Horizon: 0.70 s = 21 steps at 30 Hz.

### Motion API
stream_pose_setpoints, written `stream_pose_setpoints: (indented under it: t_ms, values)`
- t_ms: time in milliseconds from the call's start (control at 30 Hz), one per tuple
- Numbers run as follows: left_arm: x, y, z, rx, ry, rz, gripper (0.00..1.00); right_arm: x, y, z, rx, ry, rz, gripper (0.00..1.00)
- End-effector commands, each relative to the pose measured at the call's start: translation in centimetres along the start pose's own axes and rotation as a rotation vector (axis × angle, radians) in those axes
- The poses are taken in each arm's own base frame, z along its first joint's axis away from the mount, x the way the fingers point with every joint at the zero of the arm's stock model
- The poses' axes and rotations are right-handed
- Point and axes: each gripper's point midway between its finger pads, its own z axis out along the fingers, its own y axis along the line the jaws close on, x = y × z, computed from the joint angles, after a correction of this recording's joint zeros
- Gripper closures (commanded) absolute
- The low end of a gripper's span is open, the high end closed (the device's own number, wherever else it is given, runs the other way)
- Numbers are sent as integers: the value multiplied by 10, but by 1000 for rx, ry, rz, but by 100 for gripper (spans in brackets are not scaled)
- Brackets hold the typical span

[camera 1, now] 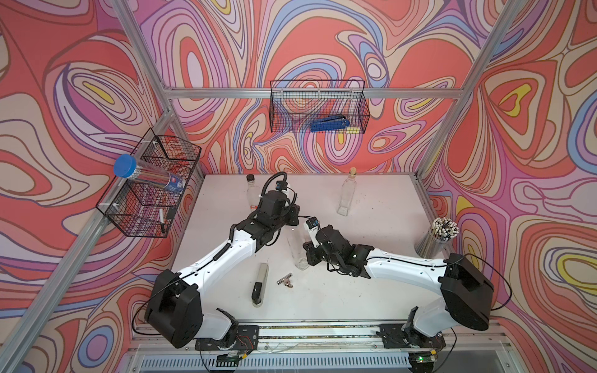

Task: Remove the label from the bottle
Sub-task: Tear open the label from the bottle.

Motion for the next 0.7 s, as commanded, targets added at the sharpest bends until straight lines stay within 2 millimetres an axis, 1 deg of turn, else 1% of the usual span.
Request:
stream_pose_setpoints:
  t_ms: [0,367,667]
  values:
    - [6,1,-6,-2,14,33,100,-1,-15,-6,75,-3,-16,100]
    - [9,1,-4,1,28,65,100,-3,-18,-7,93,-11,-28,100]
    - [15,-3,-1,25,69,114,100,-4,-19,-8,105,-5,-47,100]
